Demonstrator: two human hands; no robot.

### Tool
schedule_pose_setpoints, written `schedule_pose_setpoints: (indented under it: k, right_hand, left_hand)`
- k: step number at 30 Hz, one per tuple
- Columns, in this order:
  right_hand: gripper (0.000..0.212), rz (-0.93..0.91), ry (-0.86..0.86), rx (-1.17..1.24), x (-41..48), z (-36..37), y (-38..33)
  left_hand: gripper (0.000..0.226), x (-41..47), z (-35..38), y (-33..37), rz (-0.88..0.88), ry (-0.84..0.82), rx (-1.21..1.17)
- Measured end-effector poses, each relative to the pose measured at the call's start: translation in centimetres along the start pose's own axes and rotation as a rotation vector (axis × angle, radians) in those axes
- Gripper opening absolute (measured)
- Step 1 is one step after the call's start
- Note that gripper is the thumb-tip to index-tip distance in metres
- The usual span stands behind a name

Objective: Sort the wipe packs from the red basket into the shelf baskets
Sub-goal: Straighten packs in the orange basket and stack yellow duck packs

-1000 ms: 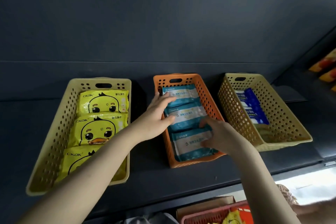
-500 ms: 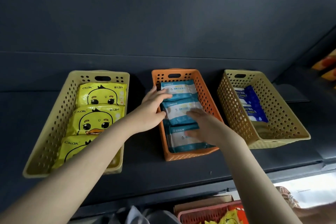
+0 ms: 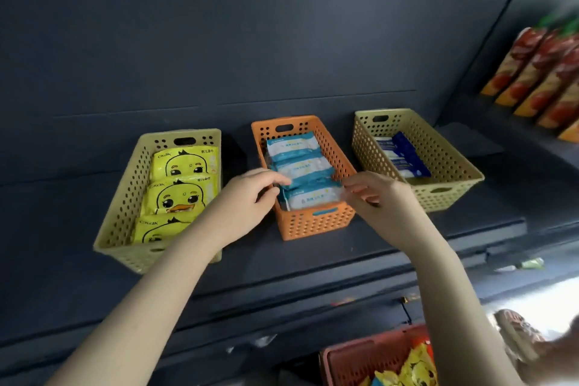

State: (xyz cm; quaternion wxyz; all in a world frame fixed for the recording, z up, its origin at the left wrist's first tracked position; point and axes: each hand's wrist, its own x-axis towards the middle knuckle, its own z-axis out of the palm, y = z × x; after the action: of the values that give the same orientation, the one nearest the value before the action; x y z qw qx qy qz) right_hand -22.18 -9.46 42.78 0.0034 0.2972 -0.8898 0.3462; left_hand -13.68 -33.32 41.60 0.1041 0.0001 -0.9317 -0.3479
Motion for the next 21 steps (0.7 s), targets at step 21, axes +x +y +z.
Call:
schedule_pose_setpoints:
  k: [21]
  right_hand:
    - [0.016, 0.595, -0.257, 0.016, -36.2, 4.5, 11.1]
  left_hand:
    - [0.026, -25.1, 27.4, 3.6, -0.334, -0.512, -0.312]
